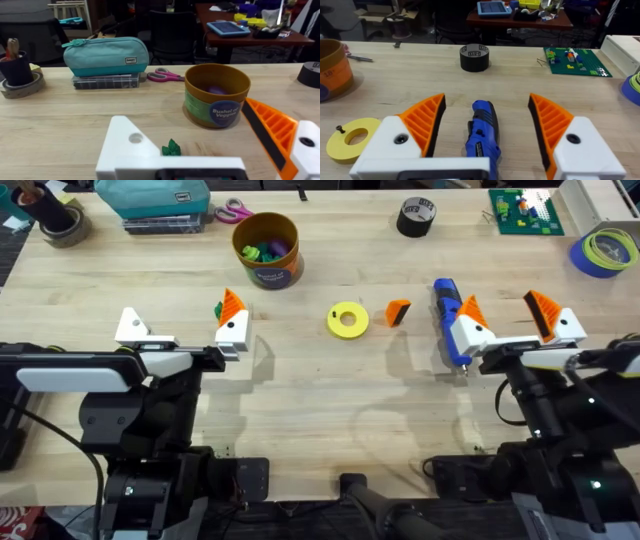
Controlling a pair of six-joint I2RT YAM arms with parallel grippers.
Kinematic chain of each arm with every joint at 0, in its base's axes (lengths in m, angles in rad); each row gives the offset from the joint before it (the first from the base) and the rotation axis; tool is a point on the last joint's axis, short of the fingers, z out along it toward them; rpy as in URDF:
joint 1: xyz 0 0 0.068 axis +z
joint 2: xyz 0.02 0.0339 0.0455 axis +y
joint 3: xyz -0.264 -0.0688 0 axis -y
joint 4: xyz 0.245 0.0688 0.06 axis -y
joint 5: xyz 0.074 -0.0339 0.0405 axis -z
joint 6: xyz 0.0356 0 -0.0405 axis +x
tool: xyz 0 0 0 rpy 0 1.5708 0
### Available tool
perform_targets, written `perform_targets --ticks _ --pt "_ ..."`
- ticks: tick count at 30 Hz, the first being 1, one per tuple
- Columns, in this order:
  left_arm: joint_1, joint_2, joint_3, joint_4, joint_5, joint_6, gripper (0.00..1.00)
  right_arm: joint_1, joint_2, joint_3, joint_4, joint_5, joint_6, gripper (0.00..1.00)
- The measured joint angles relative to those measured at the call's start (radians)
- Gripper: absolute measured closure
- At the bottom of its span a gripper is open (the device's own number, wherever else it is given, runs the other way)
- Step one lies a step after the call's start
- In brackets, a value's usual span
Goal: Pick up the gripper from the table and insert it into the empty holder that is missing its gripper. Then pick up a screw, insert it into the mounting hole, and use the screwdriver to tighten it. Finally, clean up the table by picking up the vegetable and placing it into the bucket.
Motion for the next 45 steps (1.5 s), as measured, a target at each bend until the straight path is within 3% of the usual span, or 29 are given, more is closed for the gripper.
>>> perform_targets --ticks 8,13,15,20,25,36,45 --pt "0.0 0.0 0.0 0.013 0.0 0.0 0.015 0.0 0.0 0.0 0.006 0.0 0.0 0.005" --pt "0.0 0.0 0.001 0.155 -0.001 0.003 0.014 0.0 0.003 0.0 0.2 0.0 0.0 0.005" --pt "0.0 0.0 0.01 0.141 -0.001 0.003 0.014 0.0 0.003 0.01 0.246 0.0 0.0 0.005" --pt "0.0 0.004 0.123 -0.06 -0.002 0.004 0.015 0.0 0.011 0.12 0.151 0.0 0.0 0.005" --pt "0.0 0.094 0.368 -0.263 -0.006 0.004 0.015 0.0 0.104 0.351 -0.061 -0.001 0.0 0.005" --pt "0.0 0.587 0.924 -0.72 -0.01 0.004 0.015 0.0 0.629 0.932 -0.619 -0.004 0.0 0.005" --pt "0.0 0.933 1.178 -0.977 -0.01 0.004 0.015 0.0 0.965 1.224 -0.966 -0.005 0.0 0.005"
